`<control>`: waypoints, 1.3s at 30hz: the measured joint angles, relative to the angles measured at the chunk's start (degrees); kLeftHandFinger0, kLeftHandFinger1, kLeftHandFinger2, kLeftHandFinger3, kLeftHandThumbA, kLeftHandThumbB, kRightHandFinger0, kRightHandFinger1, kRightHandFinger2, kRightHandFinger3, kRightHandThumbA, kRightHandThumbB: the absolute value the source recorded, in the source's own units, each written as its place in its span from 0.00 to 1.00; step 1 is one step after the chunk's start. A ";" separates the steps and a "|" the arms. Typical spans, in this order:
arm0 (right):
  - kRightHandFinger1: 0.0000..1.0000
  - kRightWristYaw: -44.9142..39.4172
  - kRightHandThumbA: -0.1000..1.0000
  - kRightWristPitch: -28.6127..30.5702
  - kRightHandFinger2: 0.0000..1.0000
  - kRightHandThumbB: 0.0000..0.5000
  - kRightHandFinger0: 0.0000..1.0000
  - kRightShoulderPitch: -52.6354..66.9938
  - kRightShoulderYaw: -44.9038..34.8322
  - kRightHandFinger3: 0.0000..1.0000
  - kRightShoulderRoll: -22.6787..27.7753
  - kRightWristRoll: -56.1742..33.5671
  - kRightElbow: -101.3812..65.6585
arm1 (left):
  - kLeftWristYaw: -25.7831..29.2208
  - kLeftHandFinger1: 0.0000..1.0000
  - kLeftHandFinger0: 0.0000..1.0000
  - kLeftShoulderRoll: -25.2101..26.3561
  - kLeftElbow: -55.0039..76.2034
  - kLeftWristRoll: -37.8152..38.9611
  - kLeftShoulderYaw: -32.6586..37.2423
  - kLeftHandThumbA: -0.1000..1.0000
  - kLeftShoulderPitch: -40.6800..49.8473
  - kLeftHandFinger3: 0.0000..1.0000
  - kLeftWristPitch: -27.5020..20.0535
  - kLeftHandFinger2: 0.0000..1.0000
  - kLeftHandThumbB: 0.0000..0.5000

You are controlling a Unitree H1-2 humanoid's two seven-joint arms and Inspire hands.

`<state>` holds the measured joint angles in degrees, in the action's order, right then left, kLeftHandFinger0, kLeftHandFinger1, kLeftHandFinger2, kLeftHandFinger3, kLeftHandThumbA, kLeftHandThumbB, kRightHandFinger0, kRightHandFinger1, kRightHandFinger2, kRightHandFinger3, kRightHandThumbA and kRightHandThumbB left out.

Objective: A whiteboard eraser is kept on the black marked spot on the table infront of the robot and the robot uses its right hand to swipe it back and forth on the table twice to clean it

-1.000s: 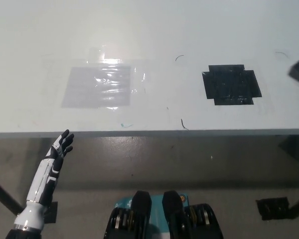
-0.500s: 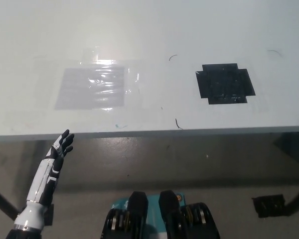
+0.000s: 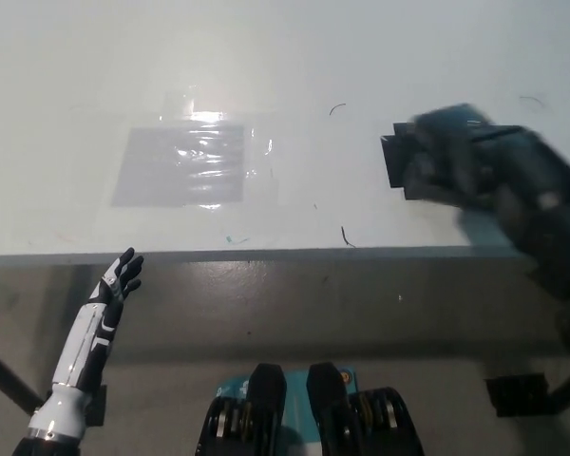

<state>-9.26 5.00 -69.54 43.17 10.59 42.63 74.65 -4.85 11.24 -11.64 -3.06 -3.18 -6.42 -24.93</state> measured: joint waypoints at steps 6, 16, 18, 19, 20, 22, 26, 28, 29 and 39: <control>0.44 -0.37 0.00 1.29 0.54 0.44 0.24 -0.09 0.33 0.53 -1.74 0.08 -0.03 | 0.00 1.00 1.00 0.08 0.01 0.03 -0.13 1.00 0.01 1.00 -0.02 1.00 0.76; 0.64 0.42 0.03 1.98 0.69 0.45 0.59 0.73 0.59 0.74 2.68 0.16 1.07 | 0.00 1.00 1.00 0.20 0.00 0.02 -0.19 1.00 -0.06 1.00 -0.06 1.00 0.75; 0.50 0.86 0.05 2.20 0.60 0.43 0.43 0.99 0.84 0.70 4.33 0.19 1.62 | 0.01 1.00 1.00 0.21 0.00 0.02 -0.22 1.00 -0.05 1.00 -0.08 1.00 0.76; 0.41 1.06 0.07 2.31 0.54 0.40 0.28 1.15 0.93 0.67 5.05 0.20 1.79 | 0.01 1.00 1.00 0.22 0.00 0.02 -0.23 1.00 -0.04 1.00 -0.08 1.00 0.75; 0.38 1.32 0.08 2.45 0.53 0.39 0.21 1.26 1.19 0.66 5.85 0.24 2.02 | 0.01 1.00 1.00 0.22 0.00 0.02 -0.24 1.00 -0.04 1.00 -0.09 1.00 0.75; 0.46 1.48 0.08 2.51 0.60 0.38 0.28 1.26 1.64 0.66 6.87 0.41 2.30 | 0.02 1.00 1.00 0.22 0.01 0.00 -0.31 1.00 -0.02 1.00 -0.10 1.00 0.73; 0.43 1.98 0.31 2.66 0.57 0.48 0.27 1.44 1.53 0.67 8.80 0.94 2.64 | 0.01 1.00 1.00 0.22 0.19 0.00 -0.39 1.00 0.04 1.00 -0.12 1.00 0.68; 1.00 2.37 0.70 2.82 1.00 0.75 0.84 1.62 0.62 1.00 9.29 0.89 2.60 | 0.01 1.00 1.00 0.22 0.27 -0.01 -0.39 1.00 0.04 1.00 -0.14 1.00 0.68; 1.00 2.47 0.77 2.97 1.00 0.85 1.00 1.72 -0.18 1.00 9.45 0.66 2.57 | 0.02 1.00 1.00 0.22 0.27 -0.02 -0.39 1.00 0.04 1.00 -0.15 1.00 0.69; 1.00 1.94 1.00 6.44 1.00 0.82 1.00 3.72 -17.76 1.00 10.81 -7.93 -10.41 | -0.02 1.00 1.00 0.20 0.14 -0.01 -0.30 1.00 0.01 1.00 -0.20 1.00 0.77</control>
<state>-7.32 11.44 -65.82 25.41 21.39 34.70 64.24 -4.87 11.44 -11.50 -3.06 -3.48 -6.41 -25.12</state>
